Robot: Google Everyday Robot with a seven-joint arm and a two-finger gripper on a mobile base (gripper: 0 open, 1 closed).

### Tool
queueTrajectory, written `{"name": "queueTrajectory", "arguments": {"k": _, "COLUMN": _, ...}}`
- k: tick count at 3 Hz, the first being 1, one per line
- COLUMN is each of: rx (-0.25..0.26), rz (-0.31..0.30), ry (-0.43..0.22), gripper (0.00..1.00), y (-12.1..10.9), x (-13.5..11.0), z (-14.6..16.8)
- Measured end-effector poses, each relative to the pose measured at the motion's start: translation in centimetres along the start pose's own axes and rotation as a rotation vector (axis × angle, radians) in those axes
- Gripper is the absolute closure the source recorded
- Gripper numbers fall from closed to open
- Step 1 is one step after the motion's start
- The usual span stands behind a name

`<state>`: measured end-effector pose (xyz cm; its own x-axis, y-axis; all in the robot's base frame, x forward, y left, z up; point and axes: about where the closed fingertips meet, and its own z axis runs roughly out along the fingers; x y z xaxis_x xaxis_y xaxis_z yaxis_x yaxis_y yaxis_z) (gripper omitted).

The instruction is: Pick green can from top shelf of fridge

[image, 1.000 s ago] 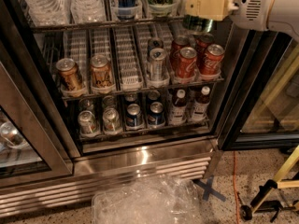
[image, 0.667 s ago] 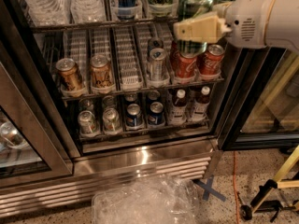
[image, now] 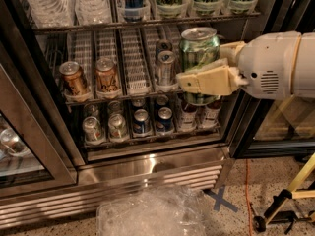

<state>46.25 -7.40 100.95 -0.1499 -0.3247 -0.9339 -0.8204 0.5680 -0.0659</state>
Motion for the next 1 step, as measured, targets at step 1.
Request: {"name": "queueTrajectory", "arguments": {"k": 1, "rx": 0.0, "rz": 0.002, "ry": 0.0, "gripper": 1.0, "y": 0.06, "x": 0.07, "z": -0.06}}
